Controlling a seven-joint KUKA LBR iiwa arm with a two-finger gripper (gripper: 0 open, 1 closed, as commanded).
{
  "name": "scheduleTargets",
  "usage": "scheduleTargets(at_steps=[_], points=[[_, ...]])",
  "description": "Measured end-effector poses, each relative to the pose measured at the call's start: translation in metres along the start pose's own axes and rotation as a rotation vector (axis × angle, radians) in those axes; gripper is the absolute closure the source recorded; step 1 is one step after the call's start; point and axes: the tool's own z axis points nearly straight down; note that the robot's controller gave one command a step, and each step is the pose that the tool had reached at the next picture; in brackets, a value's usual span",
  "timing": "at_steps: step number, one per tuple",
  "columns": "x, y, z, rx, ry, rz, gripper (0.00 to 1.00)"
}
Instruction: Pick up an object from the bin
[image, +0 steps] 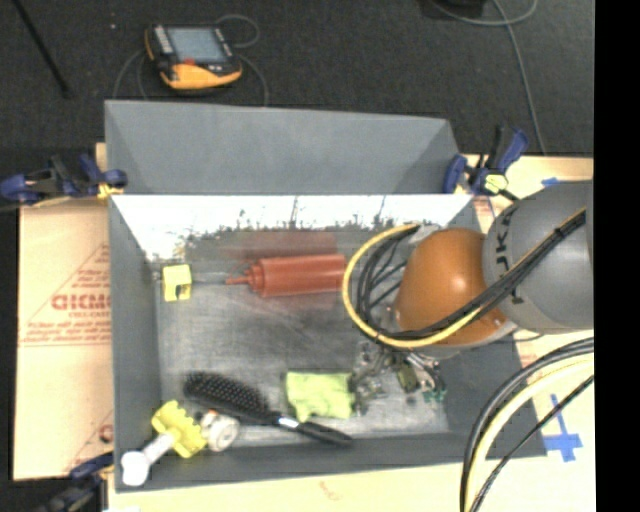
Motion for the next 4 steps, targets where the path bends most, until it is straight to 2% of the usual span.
scheduleTargets(at_steps=[1,2,3,4], points=[[-0.003,-0.004,-0.038,-0.001,0.009,-0.004,1.0],[-0.003,-0.002,-0.074,0.002,0.0,-0.013,1.0],[-0.005,-0.005,-0.121,-0.001,0.008,0.001,1.0],[-0.002,-0.008,-0.15,0.003,-0.004,-0.038,1.0]])
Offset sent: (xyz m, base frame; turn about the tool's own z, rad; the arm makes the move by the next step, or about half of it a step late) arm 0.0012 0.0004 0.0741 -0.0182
